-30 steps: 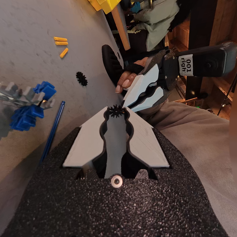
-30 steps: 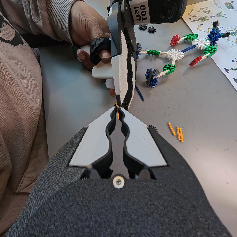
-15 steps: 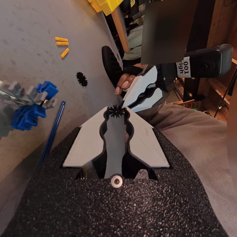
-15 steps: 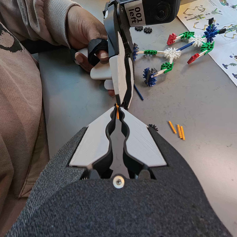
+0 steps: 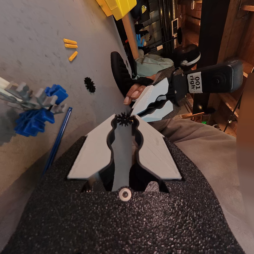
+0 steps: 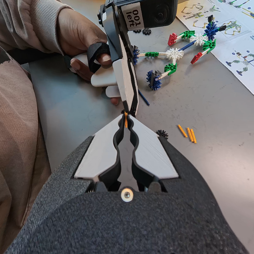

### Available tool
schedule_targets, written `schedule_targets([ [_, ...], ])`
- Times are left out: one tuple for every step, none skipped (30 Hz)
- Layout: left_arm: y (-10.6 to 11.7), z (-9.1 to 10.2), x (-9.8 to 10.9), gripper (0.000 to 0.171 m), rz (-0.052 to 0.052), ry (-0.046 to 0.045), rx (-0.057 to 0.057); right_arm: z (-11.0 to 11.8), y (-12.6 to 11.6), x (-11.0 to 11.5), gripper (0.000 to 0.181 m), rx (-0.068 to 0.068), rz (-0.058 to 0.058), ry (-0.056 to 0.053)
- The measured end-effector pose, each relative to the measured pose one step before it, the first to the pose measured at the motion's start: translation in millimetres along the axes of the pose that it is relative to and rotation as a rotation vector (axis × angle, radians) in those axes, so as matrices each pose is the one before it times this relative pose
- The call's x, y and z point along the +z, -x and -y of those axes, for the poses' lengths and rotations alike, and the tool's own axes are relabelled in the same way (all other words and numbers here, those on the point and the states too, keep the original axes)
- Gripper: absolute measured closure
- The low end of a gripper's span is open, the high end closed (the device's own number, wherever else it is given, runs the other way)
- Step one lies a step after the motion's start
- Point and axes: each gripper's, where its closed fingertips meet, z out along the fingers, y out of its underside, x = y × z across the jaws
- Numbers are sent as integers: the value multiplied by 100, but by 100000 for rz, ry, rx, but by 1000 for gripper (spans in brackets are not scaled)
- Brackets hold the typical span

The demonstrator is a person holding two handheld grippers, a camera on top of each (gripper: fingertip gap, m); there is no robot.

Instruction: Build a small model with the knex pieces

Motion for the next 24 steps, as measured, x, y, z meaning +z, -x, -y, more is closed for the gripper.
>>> schedule_targets([
  [-80,-33,8,150,-638,95,-502,-19,-119,20,180,58,-1095,430],
  [-84,-53,39,150,-659,231,-444,-36,-75,28,180,269,-512,547],
  [-65,-44,44,149,-449,64,-383,24,67,16,180,32,429,21],
  [-1,13,41,150,93,-276,-35,66,99,14,180,480,644,-182],
  [3,11,4,150,181,-221,66,39,29,35,180,334,248,32],
  [-17,-2,-6,150,-3,60,32,44,7,20,180,-372,-152,-28],
  [-7,-2,-12,149,-43,30,-36,10,-14,10,180,-271,-188,290],
  [-12,3,-12,149,-31,24,-9,-13,-9,3,180,-176,-70,339],
  [-13,-7,-12,149,35,123,150,-30,3,-2,180,-139,124,350],
  [-29,13,-29,149,-56,64,314,-99,19,-6,180,-111,294,667],
  [-47,40,-33,149,-75,-97,499,-151,21,-6,180,-222,288,838],
  [-27,50,-55,148,266,1,882,-229,150,-6,180,-495,983,1180],
  [-15,51,-75,147,529,122,1482,-279,267,2,180,-1141,1511,1410],
  [-112,78,-84,146,178,26,1923,-324,151,8,180,-1410,508,1543],
  [-181,102,-96,145,-111,-44,2030,-449,119,21,180,-914,520,2333],
  [-151,71,-102,144,206,218,2305,-484,292,48,180,-835,1736,2459],
  [-91,33,-103,143,742,552,3054,-483,373,85,180,-1087,2170,2606],
  [-81,22,-115,142,1168,849,3977,-345,173,86,180,-1711,571,1804],
  [-197,-22,-134,142,936,1446,5071,-248,89,87,180,-1500,121,1517],
  [-401,-108,-126,142,272,2303,6061,-173,148,69,180,-1082,624,1236],
  [-520,-213,-100,142,28,3123,6764,-68,-27,36,180,-689,-87,600],
  [-570,-354,-38,142,289,3872,7543,-46,-141,-8,179,-458,-441,374],
  [-566,-499,46,142,715,4626,8235,-95,-172,-40,180,-408,-256,493],
  [-567,-689,164,142,887,5524,8235,-124,-183,-68,180,-619,-202,400],
])
